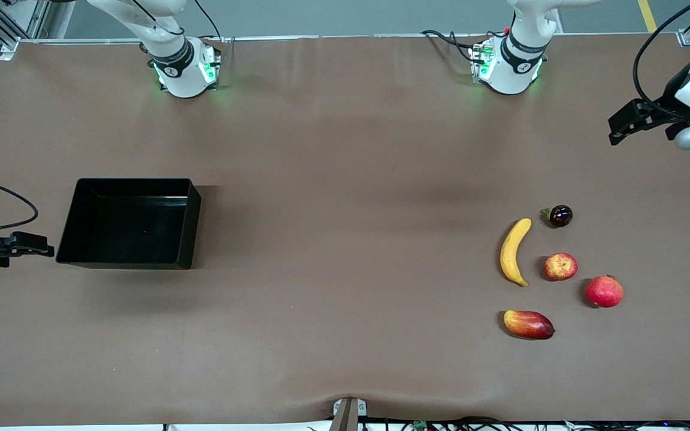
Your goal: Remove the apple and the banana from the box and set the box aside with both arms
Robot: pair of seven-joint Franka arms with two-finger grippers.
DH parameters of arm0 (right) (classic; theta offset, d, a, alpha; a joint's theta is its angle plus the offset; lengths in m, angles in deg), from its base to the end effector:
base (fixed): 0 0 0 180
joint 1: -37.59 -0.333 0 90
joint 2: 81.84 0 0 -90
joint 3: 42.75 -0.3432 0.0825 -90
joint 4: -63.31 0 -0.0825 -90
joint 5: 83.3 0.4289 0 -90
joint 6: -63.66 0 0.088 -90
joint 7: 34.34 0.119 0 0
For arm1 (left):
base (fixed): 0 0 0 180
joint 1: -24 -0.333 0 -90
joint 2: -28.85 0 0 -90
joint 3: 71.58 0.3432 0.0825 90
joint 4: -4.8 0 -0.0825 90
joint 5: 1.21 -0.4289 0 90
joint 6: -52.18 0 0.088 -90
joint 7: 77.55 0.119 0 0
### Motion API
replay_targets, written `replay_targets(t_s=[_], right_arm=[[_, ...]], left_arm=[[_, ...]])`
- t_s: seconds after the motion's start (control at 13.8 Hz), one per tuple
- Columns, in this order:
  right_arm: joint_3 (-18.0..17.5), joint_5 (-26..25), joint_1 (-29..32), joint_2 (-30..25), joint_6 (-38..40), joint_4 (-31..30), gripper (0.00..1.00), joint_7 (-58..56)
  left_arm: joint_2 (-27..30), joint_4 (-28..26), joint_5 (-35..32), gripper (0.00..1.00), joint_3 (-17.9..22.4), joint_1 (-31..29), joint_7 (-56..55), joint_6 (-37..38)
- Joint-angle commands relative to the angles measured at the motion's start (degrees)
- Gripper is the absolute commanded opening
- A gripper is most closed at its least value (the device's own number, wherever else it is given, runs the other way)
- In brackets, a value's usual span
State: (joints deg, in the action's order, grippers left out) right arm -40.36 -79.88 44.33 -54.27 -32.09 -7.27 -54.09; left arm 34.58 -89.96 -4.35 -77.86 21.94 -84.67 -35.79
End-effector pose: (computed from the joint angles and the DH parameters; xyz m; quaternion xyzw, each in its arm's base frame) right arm 0.7437 -0.1061 0.4976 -0.9954 -0.0911 0.0151 0.0245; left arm 0.5600 -0.0378 0.6518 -0.9991 -0.0263 0.0063 0.0336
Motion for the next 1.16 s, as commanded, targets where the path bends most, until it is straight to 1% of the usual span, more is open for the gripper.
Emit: replay_targets(t_s=[0.0,0.07,0.29,0.44,0.58,0.73,0.8,0.87,0.95,1.09], right_arm=[[0.34,-0.52,-2.26,-4.09,5.89,0.18,1.00,8.99],[0.34,-0.52,-2.70,-5.49,9.15,0.18,1.00,11.55],[0.25,-0.34,-2.97,-12.25,16.36,-2.01,1.00,14.29],[0.16,-0.34,-3.49,-16.91,18.93,-4.91,1.00,18.33],[0.16,-0.86,-3.76,-22.88,17.80,-10.43,1.00,18.52],[0.08,-2.44,-5.68,-28.33,18.41,-14.22,1.00,18.35],[-0.27,-5.76,-8.13,-31.40,17.80,-18.15,1.00,18.78],[-0.45,-7.79,-9.63,-34.13,15.88,-21.50,1.00,18.96],[-0.28,-7.90,-9.56,-35.73,13.77,-23.71,1.00,18.96],[0.77,-7.03,-8.42,-35.83,13.23,-24.17,1.00,18.87]], left_arm=[[1.03,-0.87,1.21,1.00,0.04,-0.66,1.06,-0.71],[0.86,-0.87,1.12,1.00,0.04,-0.66,1.06,-0.89],[0.42,-0.96,1.04,1.00,0.04,-0.66,1.41,-2.56],[0.15,-1.05,1.04,1.00,0.04,-0.66,1.50,-3.43],[0.06,-0.96,1.04,1.00,-0.05,-0.58,1.50,-3.44],[-0.20,-0.96,0.95,1.00,-0.22,-0.40,1.50,-3.44],[-0.20,-0.96,0.69,1.00,-0.31,-0.40,1.41,-3.44],[-0.37,-0.87,0.60,1.00,-0.31,-0.40,1.50,-3.44],[-0.38,-0.78,0.51,1.00,-0.40,-0.40,1.41,-3.44],[-0.11,-0.87,0.51,1.00,-0.57,-0.40,1.41,-3.26]])
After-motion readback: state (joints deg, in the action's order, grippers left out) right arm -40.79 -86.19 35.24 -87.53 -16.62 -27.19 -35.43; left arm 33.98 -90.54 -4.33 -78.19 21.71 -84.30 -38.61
